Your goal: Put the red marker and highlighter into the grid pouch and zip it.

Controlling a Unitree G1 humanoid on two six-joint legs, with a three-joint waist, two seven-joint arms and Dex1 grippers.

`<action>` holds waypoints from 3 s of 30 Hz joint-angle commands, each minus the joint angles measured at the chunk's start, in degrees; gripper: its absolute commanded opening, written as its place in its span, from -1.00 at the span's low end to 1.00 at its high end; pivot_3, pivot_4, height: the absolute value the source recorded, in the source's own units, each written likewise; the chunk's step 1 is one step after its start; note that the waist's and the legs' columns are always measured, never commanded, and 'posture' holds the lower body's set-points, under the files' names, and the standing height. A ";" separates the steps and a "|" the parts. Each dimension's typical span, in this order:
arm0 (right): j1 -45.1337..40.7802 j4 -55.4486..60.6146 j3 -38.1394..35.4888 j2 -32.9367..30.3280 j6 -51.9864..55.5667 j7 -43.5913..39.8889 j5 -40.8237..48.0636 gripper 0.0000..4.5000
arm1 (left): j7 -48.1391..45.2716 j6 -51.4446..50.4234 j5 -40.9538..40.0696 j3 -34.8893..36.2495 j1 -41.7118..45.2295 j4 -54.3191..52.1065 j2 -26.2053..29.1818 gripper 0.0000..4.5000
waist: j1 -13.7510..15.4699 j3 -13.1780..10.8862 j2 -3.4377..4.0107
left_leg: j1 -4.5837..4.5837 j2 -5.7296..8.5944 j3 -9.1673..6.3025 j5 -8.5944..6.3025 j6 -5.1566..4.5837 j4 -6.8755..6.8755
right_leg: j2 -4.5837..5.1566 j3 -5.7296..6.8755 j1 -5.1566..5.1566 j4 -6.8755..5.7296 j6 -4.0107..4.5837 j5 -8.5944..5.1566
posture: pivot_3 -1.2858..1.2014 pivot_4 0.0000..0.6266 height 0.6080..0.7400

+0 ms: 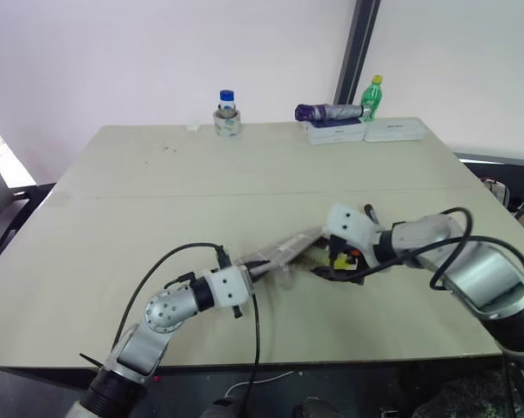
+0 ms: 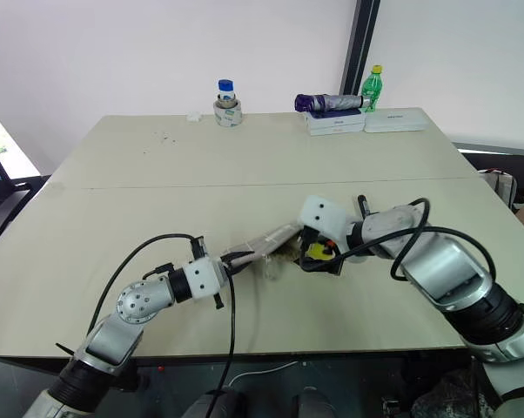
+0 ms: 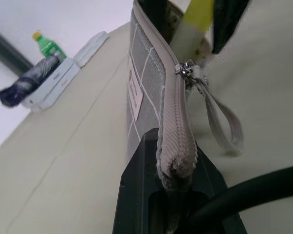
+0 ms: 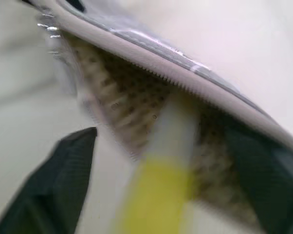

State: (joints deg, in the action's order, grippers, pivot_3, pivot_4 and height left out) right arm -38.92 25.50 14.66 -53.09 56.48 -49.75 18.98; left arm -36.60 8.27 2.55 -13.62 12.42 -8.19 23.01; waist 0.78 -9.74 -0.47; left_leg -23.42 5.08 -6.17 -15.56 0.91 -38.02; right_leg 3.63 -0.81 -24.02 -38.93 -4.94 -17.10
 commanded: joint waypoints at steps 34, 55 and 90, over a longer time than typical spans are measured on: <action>-1.14 -45.59 -15.13 13.19 -8.03 21.59 -10.28 0.49 | 12.08 -11.02 -3.28 5.31 1.39 -2.39 -6.26 -1.00 | 0.00 0.02 -0.01 | 0.06 0.02 0.05 0.21 0.35 -0.02 | -0.02 -0.04 0.06 -0.04 0.00 0.01 | 0.03 -0.52 1.00; 9.46 -5.32 -14.95 -7.15 -11.11 -3.23 -2.66 -0.86 | 6.12 -5.70 1.33 3.45 6.86 3.75 1.12 -1.00 | -0.08 0.03 0.06 | 0.11 -0.02 0.04 0.02 0.02 -0.01 | -0.06 -0.03 0.11 -0.04 0.00 0.01 | 0.03 -0.52 1.00; 2.25 -4.63 -0.19 -7.04 -16.42 -4.99 -14.91 -0.86 | 2.24 -1.45 7.60 -1.71 7.70 1.21 2.02 -1.00 | 0.04 0.02 0.05 | 0.09 0.00 0.03 0.02 0.03 -0.04 | -0.01 -0.02 0.10 -0.04 -0.01 0.01 | 0.03 -0.52 1.00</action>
State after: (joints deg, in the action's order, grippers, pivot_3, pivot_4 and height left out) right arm -36.02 20.39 14.62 -59.00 42.26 -54.42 6.26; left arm -33.99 5.93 9.53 -15.08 20.16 -5.72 24.52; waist 0.81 -9.72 -0.42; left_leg -23.33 5.08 -6.14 -15.55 0.94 -38.05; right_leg 3.62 -0.83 -23.92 -38.97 -4.95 -17.09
